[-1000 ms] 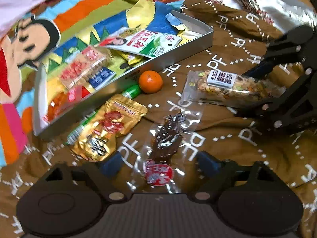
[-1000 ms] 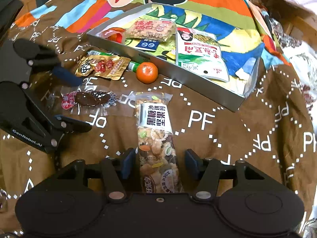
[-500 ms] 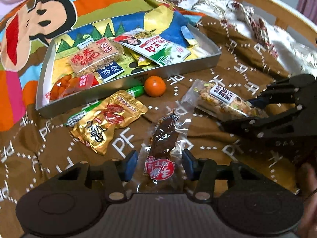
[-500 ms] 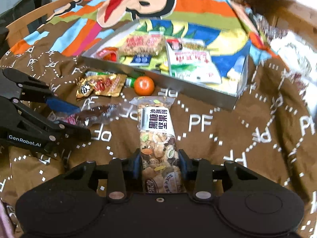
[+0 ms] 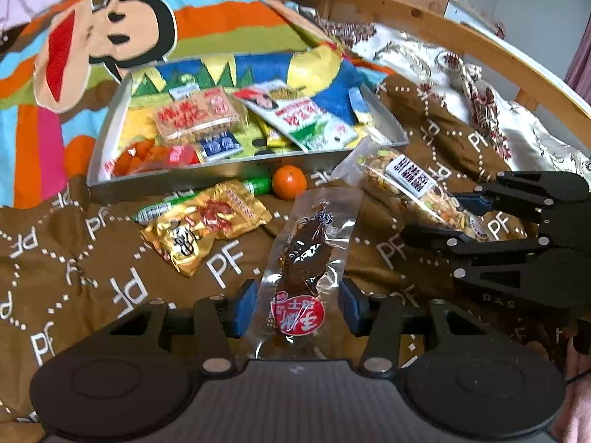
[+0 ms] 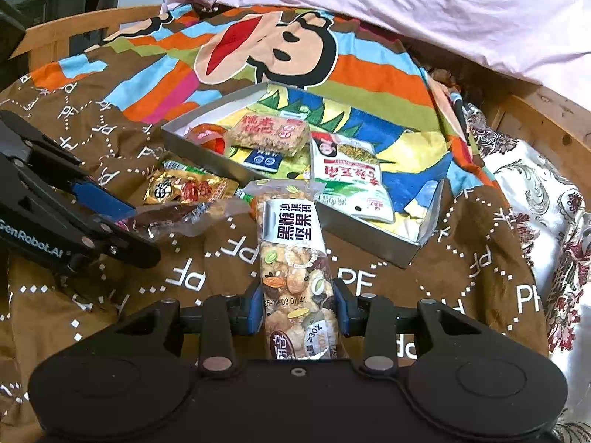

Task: Organize snacks
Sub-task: 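Lift both held snacks and carry them over the tray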

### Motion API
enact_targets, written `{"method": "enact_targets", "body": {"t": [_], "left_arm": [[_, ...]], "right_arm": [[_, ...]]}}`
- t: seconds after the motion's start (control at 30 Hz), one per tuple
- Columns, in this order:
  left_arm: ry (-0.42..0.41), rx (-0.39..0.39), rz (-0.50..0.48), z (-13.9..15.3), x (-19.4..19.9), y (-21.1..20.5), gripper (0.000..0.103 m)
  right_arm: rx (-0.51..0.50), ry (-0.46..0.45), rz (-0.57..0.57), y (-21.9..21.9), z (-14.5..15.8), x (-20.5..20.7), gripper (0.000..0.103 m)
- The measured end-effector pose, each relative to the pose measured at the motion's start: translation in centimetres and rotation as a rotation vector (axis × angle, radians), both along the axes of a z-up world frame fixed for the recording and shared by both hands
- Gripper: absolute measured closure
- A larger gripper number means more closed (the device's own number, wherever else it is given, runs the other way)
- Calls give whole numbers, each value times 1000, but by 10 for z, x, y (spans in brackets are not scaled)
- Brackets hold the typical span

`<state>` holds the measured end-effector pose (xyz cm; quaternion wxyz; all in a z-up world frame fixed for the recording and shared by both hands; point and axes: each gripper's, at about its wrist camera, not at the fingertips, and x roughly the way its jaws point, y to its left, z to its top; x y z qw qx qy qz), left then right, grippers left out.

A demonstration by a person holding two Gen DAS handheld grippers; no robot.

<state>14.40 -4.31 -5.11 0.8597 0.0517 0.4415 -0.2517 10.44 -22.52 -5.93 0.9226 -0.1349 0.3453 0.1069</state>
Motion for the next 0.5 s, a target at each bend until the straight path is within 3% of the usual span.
{"method": "enact_targets", "body": {"t": [0.27,0.33,0.4,0.5], "left_arm": [[-145,-29,88,16,-1,6,51],[-179,-36,103,21,0,6,77],[-196,-65,110,24,2,8,77],[-128,-68,104,15,12,7,77]], "right_arm": [[-27,-73,0,2,6,-3,63],[-34,-89,1,3,7,-3,63],[-34,-92,2,3,7,-1,63],[-32,-71,3,4,3,3,63]]}}
